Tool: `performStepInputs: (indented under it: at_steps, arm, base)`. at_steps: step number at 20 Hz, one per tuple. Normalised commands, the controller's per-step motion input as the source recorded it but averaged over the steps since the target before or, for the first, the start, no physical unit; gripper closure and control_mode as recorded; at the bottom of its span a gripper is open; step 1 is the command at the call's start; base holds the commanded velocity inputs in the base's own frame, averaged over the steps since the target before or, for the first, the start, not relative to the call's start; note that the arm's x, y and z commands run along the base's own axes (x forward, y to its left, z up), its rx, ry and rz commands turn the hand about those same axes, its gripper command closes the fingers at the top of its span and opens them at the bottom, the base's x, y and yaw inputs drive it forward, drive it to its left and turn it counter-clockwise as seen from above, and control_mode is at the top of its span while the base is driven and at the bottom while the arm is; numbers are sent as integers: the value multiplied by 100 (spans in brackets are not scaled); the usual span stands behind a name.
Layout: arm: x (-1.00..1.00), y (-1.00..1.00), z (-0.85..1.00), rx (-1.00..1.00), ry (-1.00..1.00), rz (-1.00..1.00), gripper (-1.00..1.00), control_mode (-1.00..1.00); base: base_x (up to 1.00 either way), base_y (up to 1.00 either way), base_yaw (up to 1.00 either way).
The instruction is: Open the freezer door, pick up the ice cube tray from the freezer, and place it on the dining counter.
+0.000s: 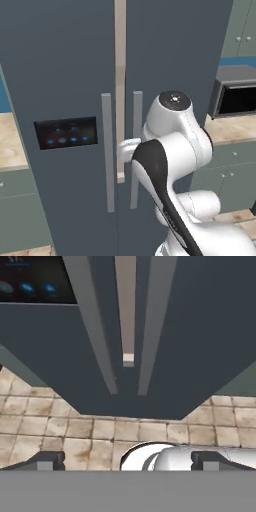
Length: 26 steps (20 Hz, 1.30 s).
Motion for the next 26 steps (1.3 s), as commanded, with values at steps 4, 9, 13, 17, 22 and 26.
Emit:
performStepInputs:
  at_steps: [4,9,13,17,22,26]
  arm:
    - [24,9,0,6,-16,4,-100,-100]
    - [9,14,-1,5,-25,11,-100,-100]
    - [1,11,0,2,-32,8,-100,-100]
    - [0,1,0,1,-38,0,-100,-100]
    - [0,0,0,5,-35,0,-100,-100]
    - [0,0,-1,5,-33,0,-100,-100]
  base:
    - [0,0,0]
    - [0,0,0]
    - [0,0,0]
    - [0,0,0]
    - [0,0,0]
    - [0,0,0]
